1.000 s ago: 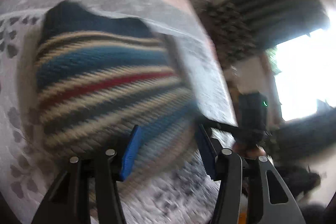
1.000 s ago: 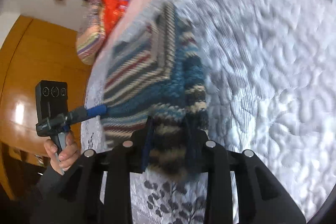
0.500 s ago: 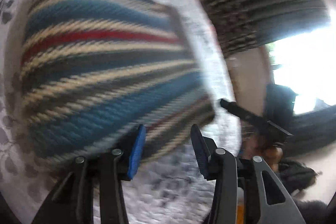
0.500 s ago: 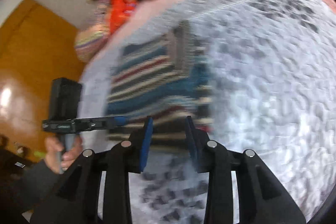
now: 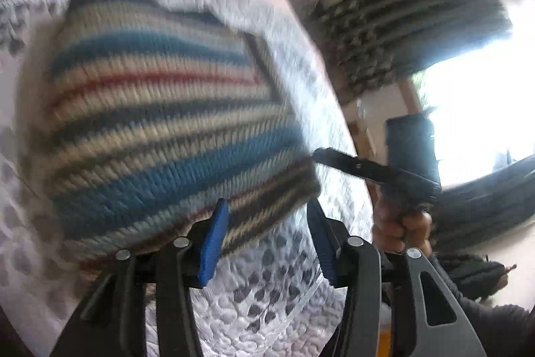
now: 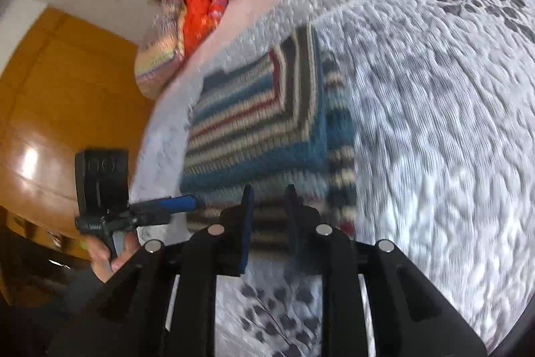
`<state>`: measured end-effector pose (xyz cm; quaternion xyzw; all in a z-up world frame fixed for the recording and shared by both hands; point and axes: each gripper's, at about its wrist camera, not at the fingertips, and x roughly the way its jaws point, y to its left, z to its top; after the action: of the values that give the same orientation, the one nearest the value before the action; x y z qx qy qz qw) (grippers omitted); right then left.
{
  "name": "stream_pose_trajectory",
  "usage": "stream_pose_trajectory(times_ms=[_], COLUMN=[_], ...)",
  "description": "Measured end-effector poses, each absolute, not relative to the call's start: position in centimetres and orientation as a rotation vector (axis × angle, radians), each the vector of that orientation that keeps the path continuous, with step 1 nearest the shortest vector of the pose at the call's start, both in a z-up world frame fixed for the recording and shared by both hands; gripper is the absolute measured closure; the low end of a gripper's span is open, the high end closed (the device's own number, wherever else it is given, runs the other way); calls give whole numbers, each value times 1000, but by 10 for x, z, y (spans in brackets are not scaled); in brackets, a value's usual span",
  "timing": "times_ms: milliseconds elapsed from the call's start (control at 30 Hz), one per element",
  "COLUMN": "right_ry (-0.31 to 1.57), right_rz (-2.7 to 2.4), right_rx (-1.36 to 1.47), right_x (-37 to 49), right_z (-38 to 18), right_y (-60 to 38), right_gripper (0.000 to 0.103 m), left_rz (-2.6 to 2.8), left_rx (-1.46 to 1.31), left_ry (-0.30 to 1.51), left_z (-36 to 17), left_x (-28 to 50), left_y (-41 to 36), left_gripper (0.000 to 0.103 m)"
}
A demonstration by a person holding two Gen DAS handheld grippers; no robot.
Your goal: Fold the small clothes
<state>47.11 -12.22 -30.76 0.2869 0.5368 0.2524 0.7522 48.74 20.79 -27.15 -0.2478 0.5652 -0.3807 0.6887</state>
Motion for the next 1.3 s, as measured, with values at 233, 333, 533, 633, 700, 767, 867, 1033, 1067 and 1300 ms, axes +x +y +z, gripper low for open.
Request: stream_pose_trajectory(times_ms=[233,333,533,633,700,767,867,1033,1067,1300], right_ry=[1270,1220,1203,1256,1295,1304,1265,1253,1287,1251], right_rz=[472,512,531,486,420,415,439,509,465,505], right_rx=[566,619,713,694,609,591,616,638,586,617], right_x=[509,515,582,599,606,609,605,598,597,578], right_z=[-349,-326,-324,-340,-358,-365,-348,-338,-346,-323], right_y=[-126,-130,-121,-110,-108,-107,-112,-108,-103,-103], right_gripper=[103,95,94,98,103,103,97,96,102,94], left_rz=[-744,-759,-775,-678,-660,-653,-677,-744,-701,-733], left_rx=[-608,-646,-689,-609,-576,-545,-553,-544,-490,-499], left_ry=[1341,1326,1245,1331,1368,1380,1352,1288,1315,1281], left_z=[-299,-288,-270,-296,-312,-314,-294,-274,-282,-277], left_x=[509,507,539,559,566,571,569,546,546,533], left_y=[231,232,233,229,223,221,224,233,230,229], left_gripper=[57,55,52,57,75,78,64,61,61,56])
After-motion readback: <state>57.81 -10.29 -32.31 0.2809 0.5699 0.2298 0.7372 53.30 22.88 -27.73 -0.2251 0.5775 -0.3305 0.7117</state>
